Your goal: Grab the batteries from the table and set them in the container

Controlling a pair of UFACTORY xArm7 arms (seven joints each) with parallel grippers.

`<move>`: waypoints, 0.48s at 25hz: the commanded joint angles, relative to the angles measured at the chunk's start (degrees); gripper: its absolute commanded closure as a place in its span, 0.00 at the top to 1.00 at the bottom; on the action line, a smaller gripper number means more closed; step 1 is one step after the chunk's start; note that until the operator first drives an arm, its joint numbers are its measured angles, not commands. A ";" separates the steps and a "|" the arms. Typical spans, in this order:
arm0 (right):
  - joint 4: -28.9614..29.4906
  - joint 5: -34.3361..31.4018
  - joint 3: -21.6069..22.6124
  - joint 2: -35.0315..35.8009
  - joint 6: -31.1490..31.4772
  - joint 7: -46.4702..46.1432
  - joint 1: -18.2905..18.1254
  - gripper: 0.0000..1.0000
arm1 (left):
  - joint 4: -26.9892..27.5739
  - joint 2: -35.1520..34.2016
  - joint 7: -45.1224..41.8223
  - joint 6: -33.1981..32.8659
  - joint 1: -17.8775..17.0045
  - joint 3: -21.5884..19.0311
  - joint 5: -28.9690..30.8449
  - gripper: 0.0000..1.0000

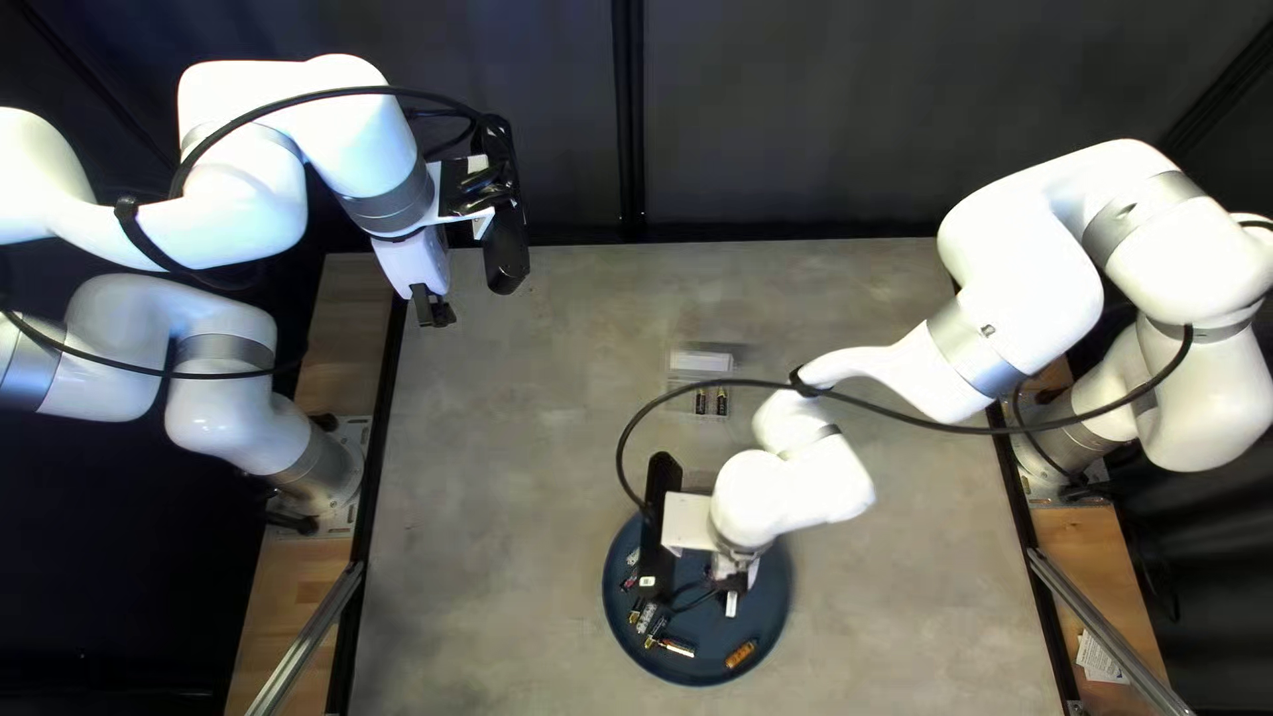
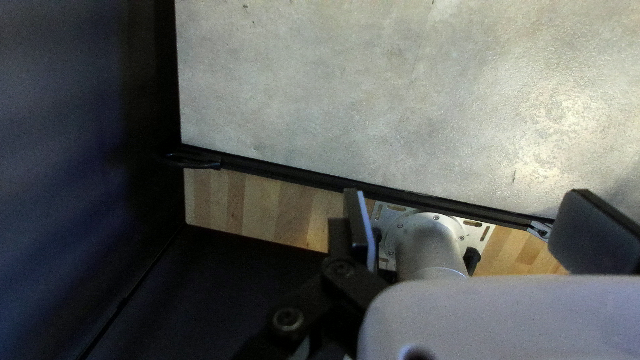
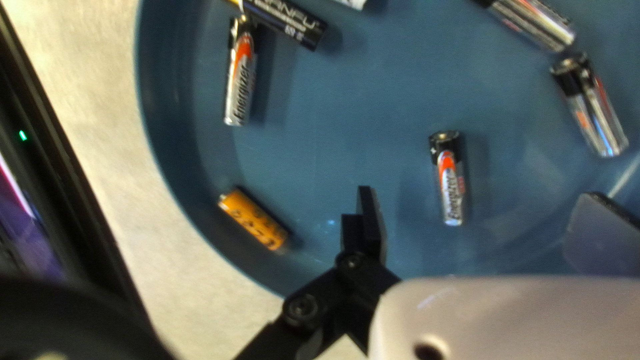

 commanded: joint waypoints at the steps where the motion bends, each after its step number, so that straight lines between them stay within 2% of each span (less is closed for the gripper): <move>1: 0.40 0.66 1.01 1.13 -1.01 -3.23 -1.18 1.00 | 0.00 0.00 0.00 0.00 0.00 0.00 0.00 1.00; 3: 1.77 -0.23 0.74 2.39 -0.60 -3.20 -0.38 1.00 | 0.00 0.00 0.00 0.00 0.00 0.00 0.00 1.00; 7: 6.03 -4.84 -1.14 4.00 3.08 0.70 4.54 1.00 | 0.00 0.00 0.00 0.00 0.00 0.00 0.00 1.00; 12: 7.29 -7.18 -2.21 4.43 5.37 3.07 6.83 1.00 | 0.00 0.00 0.00 0.00 0.00 0.00 0.00 1.00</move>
